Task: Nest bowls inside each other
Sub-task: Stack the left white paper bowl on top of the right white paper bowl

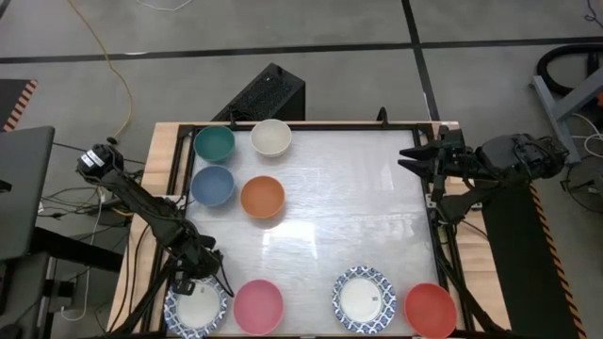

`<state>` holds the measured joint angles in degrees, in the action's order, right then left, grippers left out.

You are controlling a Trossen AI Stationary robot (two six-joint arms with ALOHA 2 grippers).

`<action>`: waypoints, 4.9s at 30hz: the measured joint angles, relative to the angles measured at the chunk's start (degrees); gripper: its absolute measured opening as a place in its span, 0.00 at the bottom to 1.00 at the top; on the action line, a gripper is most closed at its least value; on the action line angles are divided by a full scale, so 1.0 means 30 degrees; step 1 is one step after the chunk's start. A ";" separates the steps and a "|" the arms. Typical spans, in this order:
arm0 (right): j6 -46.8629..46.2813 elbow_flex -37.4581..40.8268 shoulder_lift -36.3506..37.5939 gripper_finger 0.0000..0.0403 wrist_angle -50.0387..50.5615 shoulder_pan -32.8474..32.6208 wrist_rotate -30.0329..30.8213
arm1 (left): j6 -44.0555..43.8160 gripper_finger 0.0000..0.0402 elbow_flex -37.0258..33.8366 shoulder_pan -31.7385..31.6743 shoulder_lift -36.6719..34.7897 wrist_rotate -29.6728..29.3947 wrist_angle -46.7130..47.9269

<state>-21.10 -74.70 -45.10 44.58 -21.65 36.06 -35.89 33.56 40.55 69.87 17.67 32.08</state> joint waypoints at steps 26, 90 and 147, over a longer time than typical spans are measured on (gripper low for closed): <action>0.0029 0.0000 -0.0462 0.37 0.0036 0.0022 0.0048 | -0.0070 0.00 0.0423 -0.2594 0.0000 -0.0758 0.0354; -0.0676 -0.0007 -0.2402 0.37 0.0580 0.0299 0.1064 | -0.8229 0.00 0.0437 -0.8952 -1.1846 -0.7438 -0.0194; -0.6339 -0.0007 -0.4096 0.37 0.3043 0.4124 -0.0206 | -1.0004 0.00 0.3918 -1.3146 -0.4565 -0.3110 -0.8455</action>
<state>-40.12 -74.72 -57.39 53.70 -9.28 35.44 -65.90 45.31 1.11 56.17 8.34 6.71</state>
